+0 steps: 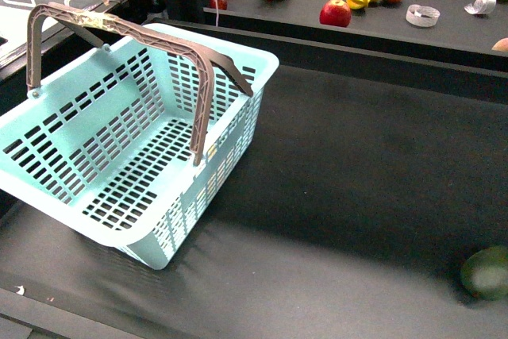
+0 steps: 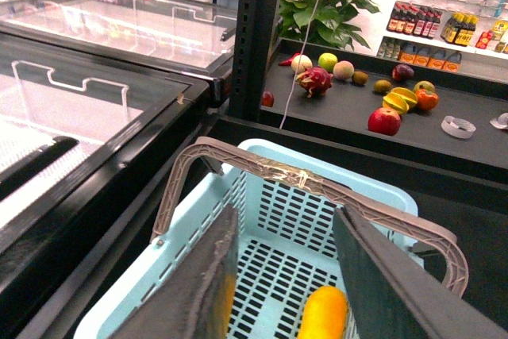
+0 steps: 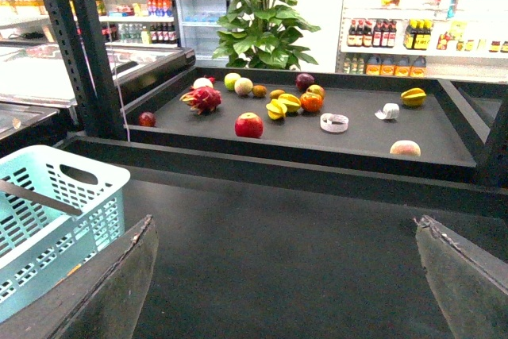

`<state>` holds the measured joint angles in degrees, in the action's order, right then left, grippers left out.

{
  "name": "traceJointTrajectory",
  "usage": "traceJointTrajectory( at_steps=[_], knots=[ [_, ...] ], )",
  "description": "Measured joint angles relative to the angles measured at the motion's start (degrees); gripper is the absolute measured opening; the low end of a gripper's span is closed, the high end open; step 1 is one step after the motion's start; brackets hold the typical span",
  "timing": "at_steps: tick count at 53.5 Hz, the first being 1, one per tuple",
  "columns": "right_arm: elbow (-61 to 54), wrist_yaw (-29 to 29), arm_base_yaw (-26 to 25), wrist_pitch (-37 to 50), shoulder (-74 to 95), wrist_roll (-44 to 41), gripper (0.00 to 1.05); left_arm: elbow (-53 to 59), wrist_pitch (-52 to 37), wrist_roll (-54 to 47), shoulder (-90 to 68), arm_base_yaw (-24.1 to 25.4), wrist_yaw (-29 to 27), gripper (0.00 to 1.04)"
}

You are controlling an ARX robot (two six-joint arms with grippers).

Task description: Pick mango with right arm and hold basket with left

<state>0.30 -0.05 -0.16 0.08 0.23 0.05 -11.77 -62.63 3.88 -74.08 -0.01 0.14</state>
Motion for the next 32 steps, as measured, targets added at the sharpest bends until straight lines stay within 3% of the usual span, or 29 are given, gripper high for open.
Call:
traceJointTrajectory(
  at_steps=[8, 32],
  knots=[
    [0.0, 0.0, 0.0, 0.0, 0.0, 0.0, 0.97, 5.0, 2.5, -2.4, 6.0, 0.0, -0.1, 0.04],
    [0.0, 0.0, 0.0, 0.0, 0.0, 0.0, 0.97, 10.4, 18.7, -3.3, 28.1, 0.0, -0.1, 0.04]
  ],
)
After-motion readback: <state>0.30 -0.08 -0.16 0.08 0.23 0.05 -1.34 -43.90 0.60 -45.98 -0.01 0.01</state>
